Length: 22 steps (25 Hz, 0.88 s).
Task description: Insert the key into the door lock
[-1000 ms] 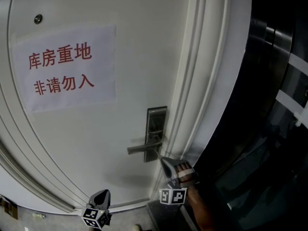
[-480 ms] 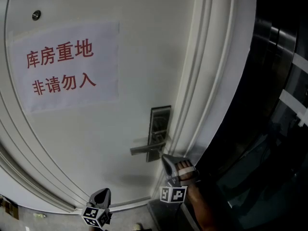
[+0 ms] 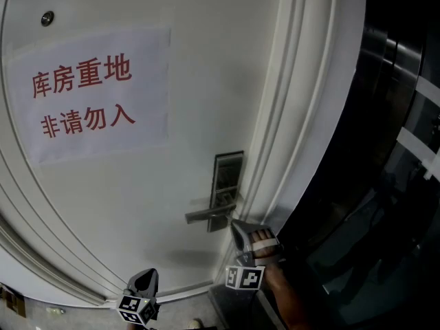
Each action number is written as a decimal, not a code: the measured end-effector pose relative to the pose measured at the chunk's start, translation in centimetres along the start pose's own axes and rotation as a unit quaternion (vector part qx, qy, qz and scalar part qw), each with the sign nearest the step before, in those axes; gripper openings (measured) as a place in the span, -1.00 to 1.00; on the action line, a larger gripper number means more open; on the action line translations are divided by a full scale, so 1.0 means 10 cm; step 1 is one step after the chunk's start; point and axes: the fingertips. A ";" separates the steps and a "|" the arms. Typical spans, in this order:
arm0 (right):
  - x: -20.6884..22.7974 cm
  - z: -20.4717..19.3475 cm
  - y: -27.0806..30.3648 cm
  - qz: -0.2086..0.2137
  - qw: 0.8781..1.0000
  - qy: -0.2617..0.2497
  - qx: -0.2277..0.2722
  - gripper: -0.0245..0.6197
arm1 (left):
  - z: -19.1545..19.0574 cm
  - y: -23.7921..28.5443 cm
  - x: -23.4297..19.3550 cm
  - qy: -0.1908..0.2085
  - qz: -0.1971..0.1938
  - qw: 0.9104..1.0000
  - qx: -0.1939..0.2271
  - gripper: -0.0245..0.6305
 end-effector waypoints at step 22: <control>0.00 0.15 0.15 0.004 0.999 -0.019 -0.039 -0.89 | 0.11 0.22 -0.21 -0.002 -0.016 1.000 0.009 -0.92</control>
Point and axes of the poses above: the fingertips, and each gripper's own axes: y forward along the fingers, x to its right, z out of its top, and after that the axes turned 10 degrees about -x, right-handed
